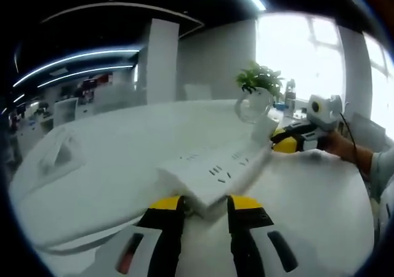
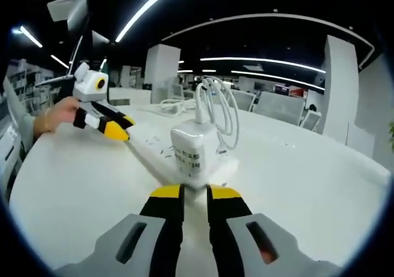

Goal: Straighten the power strip on the desk, plug the charger into it

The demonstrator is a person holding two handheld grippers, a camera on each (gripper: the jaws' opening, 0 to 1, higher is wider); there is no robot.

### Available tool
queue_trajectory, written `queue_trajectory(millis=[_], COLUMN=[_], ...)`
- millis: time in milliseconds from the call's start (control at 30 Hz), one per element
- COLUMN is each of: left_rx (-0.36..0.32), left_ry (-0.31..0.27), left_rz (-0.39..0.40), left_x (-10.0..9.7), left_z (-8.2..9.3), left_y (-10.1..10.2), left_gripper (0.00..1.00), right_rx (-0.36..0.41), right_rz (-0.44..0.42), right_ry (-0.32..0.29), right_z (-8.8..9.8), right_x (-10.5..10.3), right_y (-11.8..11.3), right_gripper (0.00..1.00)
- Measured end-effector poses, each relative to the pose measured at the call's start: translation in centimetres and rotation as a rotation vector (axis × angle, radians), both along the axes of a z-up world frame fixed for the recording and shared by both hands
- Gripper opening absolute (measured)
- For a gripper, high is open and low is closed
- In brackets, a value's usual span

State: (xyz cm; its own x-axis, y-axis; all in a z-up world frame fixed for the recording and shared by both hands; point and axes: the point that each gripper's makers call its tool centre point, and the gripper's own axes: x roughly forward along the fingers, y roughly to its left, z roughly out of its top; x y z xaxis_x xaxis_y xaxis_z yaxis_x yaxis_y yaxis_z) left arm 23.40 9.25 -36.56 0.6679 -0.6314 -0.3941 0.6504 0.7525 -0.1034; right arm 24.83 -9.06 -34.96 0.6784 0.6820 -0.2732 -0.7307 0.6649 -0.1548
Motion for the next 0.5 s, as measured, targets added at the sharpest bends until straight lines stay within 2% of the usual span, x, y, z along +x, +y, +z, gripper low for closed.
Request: queue_trajectory(millis=[167,500], left_rx=[-0.002,0.007], left_ry=[0.0,-0.006], left_rz=[-0.001,-0.001], left_x=[0.1,0.4], left_z=[-0.02,-0.01], left_y=[0.09,0.16], left_gripper=[0.29,0.29], right_rx=[0.02,-0.013], right_rz=[0.0,-0.004], right_ry=[0.011,-0.011], right_z=[-0.03,-0.06], right_x=[0.1,0.24], right_y=[0.05,0.22], right_gripper=[0.14,0.14])
